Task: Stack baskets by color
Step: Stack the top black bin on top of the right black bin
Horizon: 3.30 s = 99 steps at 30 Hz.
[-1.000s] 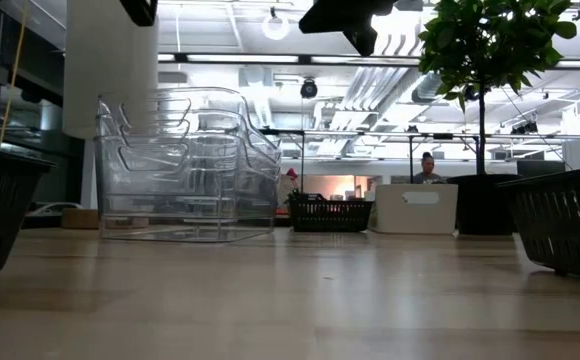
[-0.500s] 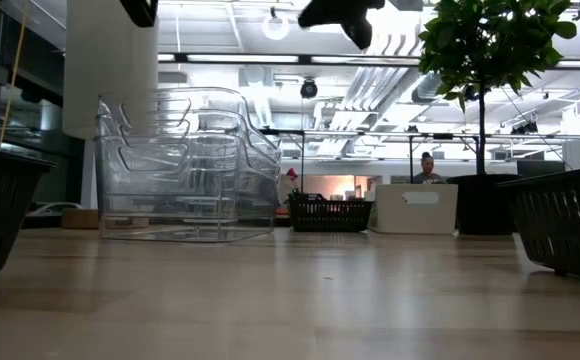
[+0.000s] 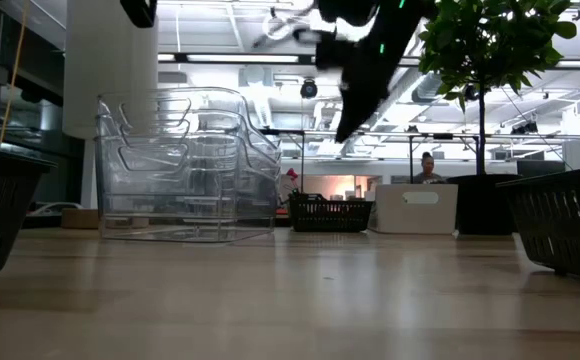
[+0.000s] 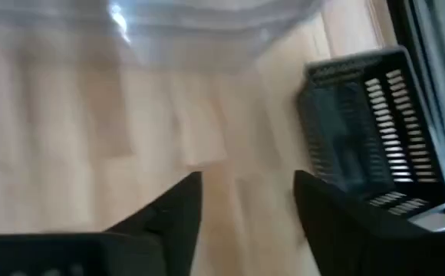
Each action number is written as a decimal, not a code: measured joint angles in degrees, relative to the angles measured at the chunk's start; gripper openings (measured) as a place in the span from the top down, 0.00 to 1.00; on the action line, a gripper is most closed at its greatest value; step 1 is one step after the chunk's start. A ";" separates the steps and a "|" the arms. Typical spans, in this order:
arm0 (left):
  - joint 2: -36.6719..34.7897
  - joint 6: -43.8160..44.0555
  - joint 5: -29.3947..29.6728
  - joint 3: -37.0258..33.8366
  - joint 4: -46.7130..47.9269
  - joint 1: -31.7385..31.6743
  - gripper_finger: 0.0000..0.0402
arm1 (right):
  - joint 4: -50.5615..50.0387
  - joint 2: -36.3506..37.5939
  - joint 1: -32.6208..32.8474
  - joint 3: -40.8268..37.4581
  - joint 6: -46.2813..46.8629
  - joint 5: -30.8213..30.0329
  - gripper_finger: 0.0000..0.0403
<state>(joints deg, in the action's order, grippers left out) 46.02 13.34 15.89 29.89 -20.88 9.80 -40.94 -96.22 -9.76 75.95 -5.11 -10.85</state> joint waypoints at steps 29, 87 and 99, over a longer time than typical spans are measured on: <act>0.02 0.04 2.97 0.00 0.04 -0.04 1.00 | 8.62 -17.62 -10.53 0.05 -13.42 -2.61 0.66; 0.04 0.02 6.22 0.00 0.04 -0.02 1.00 | -16.81 5.78 54.48 0.12 63.43 3.49 1.00; 0.04 0.02 7.32 0.00 0.04 -0.04 1.00 | -16.61 -4.81 56.77 0.10 63.74 2.80 1.00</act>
<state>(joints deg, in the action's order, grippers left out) 46.06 13.37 23.20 29.89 -20.84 9.76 -57.55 -101.03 47.00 76.05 58.63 -8.04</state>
